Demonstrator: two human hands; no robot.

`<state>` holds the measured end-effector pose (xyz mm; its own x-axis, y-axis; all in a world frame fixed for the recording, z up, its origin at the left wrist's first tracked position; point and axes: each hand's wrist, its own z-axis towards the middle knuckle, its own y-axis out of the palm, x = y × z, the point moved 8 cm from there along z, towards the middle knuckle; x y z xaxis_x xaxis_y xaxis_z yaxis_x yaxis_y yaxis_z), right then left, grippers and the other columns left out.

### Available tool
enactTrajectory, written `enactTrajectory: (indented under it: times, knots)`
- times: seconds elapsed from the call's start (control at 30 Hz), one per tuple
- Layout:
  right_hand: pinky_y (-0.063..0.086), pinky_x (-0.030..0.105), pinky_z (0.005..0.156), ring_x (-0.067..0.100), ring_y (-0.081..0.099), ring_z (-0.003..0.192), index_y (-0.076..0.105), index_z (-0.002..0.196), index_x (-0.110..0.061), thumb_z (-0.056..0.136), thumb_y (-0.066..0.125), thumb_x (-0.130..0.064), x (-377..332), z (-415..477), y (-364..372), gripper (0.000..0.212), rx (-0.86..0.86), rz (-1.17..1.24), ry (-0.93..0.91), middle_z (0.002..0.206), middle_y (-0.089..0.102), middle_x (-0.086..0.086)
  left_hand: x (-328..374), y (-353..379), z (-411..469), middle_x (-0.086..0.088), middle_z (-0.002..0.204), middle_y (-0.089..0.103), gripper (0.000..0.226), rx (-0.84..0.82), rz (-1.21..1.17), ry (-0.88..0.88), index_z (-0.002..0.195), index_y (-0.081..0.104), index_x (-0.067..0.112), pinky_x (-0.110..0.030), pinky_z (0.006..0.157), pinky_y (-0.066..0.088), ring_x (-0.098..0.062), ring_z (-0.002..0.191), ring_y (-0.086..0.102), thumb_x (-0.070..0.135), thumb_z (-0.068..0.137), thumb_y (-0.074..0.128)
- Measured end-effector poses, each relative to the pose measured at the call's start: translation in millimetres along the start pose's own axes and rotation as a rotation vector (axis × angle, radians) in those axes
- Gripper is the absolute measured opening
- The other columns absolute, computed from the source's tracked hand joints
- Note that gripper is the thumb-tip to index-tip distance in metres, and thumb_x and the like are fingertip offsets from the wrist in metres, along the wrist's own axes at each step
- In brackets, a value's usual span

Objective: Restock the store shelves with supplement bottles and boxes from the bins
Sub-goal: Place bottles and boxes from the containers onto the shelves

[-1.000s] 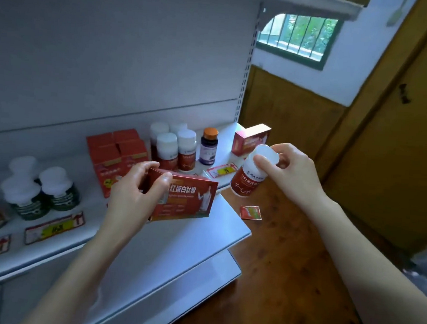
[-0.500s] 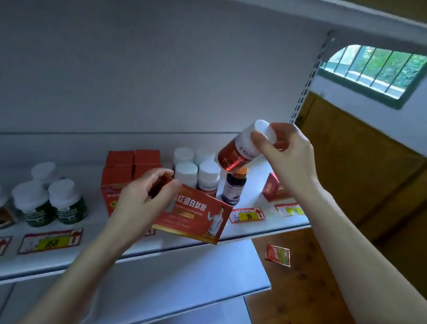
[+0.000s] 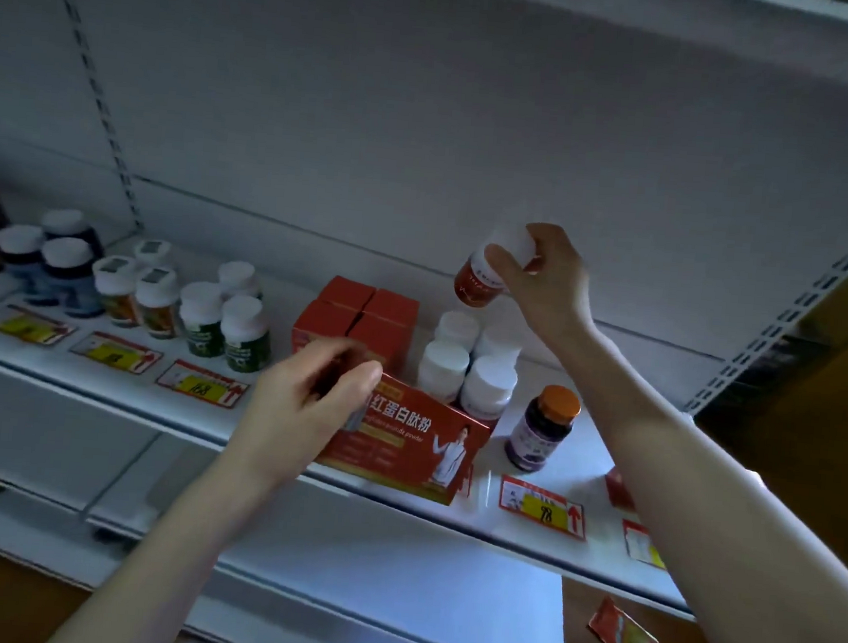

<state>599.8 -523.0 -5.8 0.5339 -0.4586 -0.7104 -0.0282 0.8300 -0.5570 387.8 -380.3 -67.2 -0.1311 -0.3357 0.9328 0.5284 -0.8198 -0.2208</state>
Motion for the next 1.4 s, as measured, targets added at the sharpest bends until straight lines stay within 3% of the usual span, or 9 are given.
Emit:
enactTrajectory:
  times: [0.2,0.4,0.47,0.53,0.8,1.03,1.23,1.33,1.4]
  knots:
    - [0.035,0.025,0.075,0.025,0.053,0.106,0.050,0.121,-0.006,0.082,0.064,-0.041,28,32,34,0.054,-0.206,-0.172,0.086,0.119,0.056,0.009,-1,-6,-9,0.013,0.089,0.069,0.038,0.016,-0.012,-0.026,0.090,0.065,0.028,-0.012,0.065,0.049,-0.003,0.082,0.065,0.056,0.067,0.053]
    - [0.033,0.027,0.068,0.018,0.046,0.087,0.054,0.102,-0.007,0.080,0.065,-0.046,53,40,58,0.046,-0.406,-0.300,0.174,0.094,0.049,0.000,-12,-8,-2,0.014,0.095,0.068,0.048,-0.014,-0.018,-0.068,0.097,0.065,0.025,-0.012,0.065,0.049,-0.004,0.087,0.065,0.058,0.065,0.054]
    - [0.031,0.027,0.057,0.019,0.045,0.075,0.049,0.073,-0.010,0.079,0.067,-0.042,58,37,64,0.038,-0.430,-0.301,0.203,0.074,0.046,-0.001,-16,-8,1,0.012,0.095,0.069,0.049,-0.025,-0.033,-0.085,0.099,0.065,0.026,-0.015,0.066,0.051,-0.006,0.088,0.066,0.059,0.064,0.055]
    - [0.027,0.026,0.050,0.017,0.042,0.061,0.038,0.060,-0.015,0.078,0.069,-0.039,61,34,68,0.043,-0.447,-0.301,0.225,0.063,0.039,-0.002,-18,-8,4,0.011,0.095,0.069,0.050,-0.035,-0.036,-0.097,0.100,0.065,0.027,-0.016,0.066,0.051,-0.006,0.088,0.066,0.060,0.064,0.055]
    - [0.041,0.031,0.068,0.023,0.055,0.082,0.056,0.095,-0.007,0.077,0.069,-0.041,74,26,82,0.041,-0.491,-0.281,0.263,0.089,0.057,0.005,-19,-7,10,0.010,0.094,0.069,0.044,-0.077,-0.047,-0.079,0.097,0.065,0.030,-0.017,0.068,0.052,-0.008,0.088,0.066,0.059,0.066,0.054]
    - [0.033,0.028,0.056,0.021,0.051,0.072,0.054,0.079,-0.006,0.081,0.066,-0.037,76,24,87,0.033,-0.508,-0.226,0.274,0.080,0.055,0.010,-20,-9,13,0.008,0.093,0.070,0.044,-0.084,-0.074,-0.077,0.096,0.066,0.029,-0.020,0.069,0.054,-0.011,0.088,0.067,0.058,0.065,0.055]
    - [0.038,0.031,0.084,0.026,0.051,0.105,0.046,0.125,-0.005,0.086,0.061,-0.038,75,19,86,0.054,-0.510,-0.242,0.276,0.124,0.052,0.012,-18,-8,14,0.009,0.094,0.069,0.041,-0.087,-0.036,-0.071,0.094,0.066,0.032,-0.030,0.074,0.057,-0.011,0.089,0.066,0.059,0.066,0.054]
    - [0.034,0.024,0.088,0.025,0.047,0.121,0.038,0.136,-0.010,0.085,0.062,-0.037,63,18,76,0.062,-0.416,-0.208,0.226,0.136,0.046,0.010,-16,-9,16,0.008,0.094,0.068,0.050,-0.084,-0.043,-0.061,0.099,0.065,0.025,-0.032,0.075,0.056,-0.012,0.089,0.065,0.060,0.064,0.055]
    - [0.037,0.021,0.085,0.020,0.054,0.111,0.046,0.130,-0.011,0.084,0.065,-0.033,43,17,59,0.055,-0.280,-0.082,0.174,0.128,0.054,0.009,-11,-10,19,0.003,0.089,0.069,0.043,-0.067,-0.082,-0.063,0.095,0.065,0.023,-0.026,0.072,0.055,-0.009,0.085,0.065,0.054,0.067,0.059]
